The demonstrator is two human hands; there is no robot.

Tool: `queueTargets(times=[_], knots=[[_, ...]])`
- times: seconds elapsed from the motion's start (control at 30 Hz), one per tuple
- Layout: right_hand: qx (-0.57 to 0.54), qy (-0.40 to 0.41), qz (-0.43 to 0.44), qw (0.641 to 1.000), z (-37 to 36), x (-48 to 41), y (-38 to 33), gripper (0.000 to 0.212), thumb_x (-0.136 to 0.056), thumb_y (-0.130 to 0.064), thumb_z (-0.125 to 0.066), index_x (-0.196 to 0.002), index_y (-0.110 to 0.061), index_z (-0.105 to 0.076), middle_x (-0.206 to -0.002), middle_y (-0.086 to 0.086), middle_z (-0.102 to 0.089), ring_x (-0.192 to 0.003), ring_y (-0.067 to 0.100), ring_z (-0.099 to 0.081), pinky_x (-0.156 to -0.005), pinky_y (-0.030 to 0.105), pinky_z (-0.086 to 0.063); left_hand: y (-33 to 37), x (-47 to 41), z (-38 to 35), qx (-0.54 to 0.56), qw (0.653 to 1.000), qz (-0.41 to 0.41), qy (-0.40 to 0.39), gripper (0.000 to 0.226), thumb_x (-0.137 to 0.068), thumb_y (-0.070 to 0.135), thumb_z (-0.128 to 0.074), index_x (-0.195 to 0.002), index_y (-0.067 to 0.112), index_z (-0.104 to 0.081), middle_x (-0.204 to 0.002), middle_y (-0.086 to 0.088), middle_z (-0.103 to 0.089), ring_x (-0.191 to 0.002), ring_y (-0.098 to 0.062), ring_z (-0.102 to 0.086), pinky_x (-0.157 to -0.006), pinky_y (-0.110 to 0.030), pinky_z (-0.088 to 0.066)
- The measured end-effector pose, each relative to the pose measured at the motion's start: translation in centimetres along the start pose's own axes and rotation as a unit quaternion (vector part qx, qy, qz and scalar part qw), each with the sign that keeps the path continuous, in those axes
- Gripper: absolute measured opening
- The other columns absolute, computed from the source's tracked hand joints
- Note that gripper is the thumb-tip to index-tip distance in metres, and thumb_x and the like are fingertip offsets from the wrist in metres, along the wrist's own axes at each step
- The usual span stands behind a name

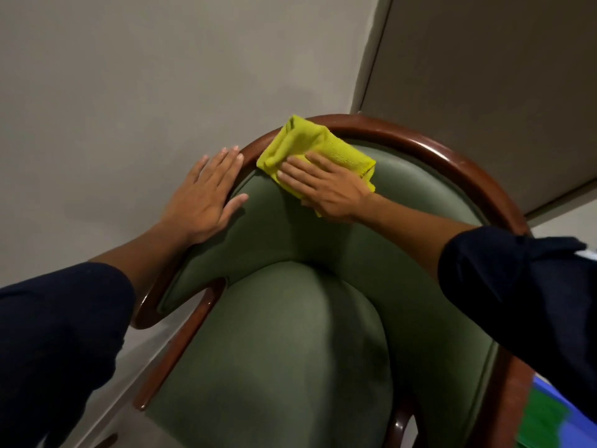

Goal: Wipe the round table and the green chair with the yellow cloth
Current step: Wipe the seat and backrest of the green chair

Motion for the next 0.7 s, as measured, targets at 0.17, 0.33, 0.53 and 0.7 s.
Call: queueTargets(times=[0.17,0.33,0.53,0.7], knots=[[0.010,-0.041,-0.178,0.983,-1.4,9.3,3.9,0.064,-0.100,-0.049,-0.031,-0.156,-0.028,-0.010,-0.164,0.008,-0.017,-0.150,0.028,-0.019,-0.123,0.048,-0.009,-1.7,1.4,-0.4,0.004,1.000,0.018,-0.020,0.073,-0.099,0.050,-0.018,-0.157,0.005,-0.013,-0.166,-0.013,-0.013,-0.154,-0.025,-0.011,-0.126,-0.044,-0.011],[-0.019,-0.081,-0.284,0.955,-0.2,21.0,2.1,0.065,-0.099,-0.047,-0.031,-0.156,-0.020,-0.015,-0.163,0.016,-0.016,-0.151,0.032,-0.016,-0.122,0.047,-0.012,-0.8,1.2,-0.1,0.011,1.000,0.013,-0.015,0.074,-0.098,0.049,-0.021,-0.156,0.002,-0.017,-0.165,-0.016,-0.016,-0.154,-0.028,-0.015,-0.126,-0.043,-0.013],[-0.025,-0.132,-0.205,0.970,0.4,21.1,1.8,0.074,-0.089,-0.051,-0.027,-0.156,-0.021,-0.012,-0.164,0.013,-0.014,-0.151,0.031,-0.012,-0.120,0.051,-0.014,-1.0,1.0,-0.5,0.012,1.000,0.010,-0.004,0.072,-0.099,0.046,-0.026,-0.155,0.001,-0.020,-0.163,-0.019,-0.021,-0.152,-0.032,-0.021,-0.123,-0.044,-0.013],[0.015,-0.063,-0.137,0.988,-1.0,12.6,3.4,0.068,-0.097,-0.047,-0.026,-0.156,-0.024,-0.002,-0.165,0.013,-0.004,-0.152,0.031,-0.005,-0.122,0.050,-0.006,-0.9,1.0,-0.5,0.016,1.000,0.002,0.013,0.070,-0.101,0.044,-0.030,-0.155,0.001,-0.020,-0.163,-0.019,-0.021,-0.152,-0.032,-0.021,-0.124,-0.045,-0.014]])
Point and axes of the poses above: each hand's wrist, its own x-axis away from the middle knuckle, its own z-axis out of the back of the hand, y = z × x, the point moved 6 cm from there along -x, towards the middle knuckle
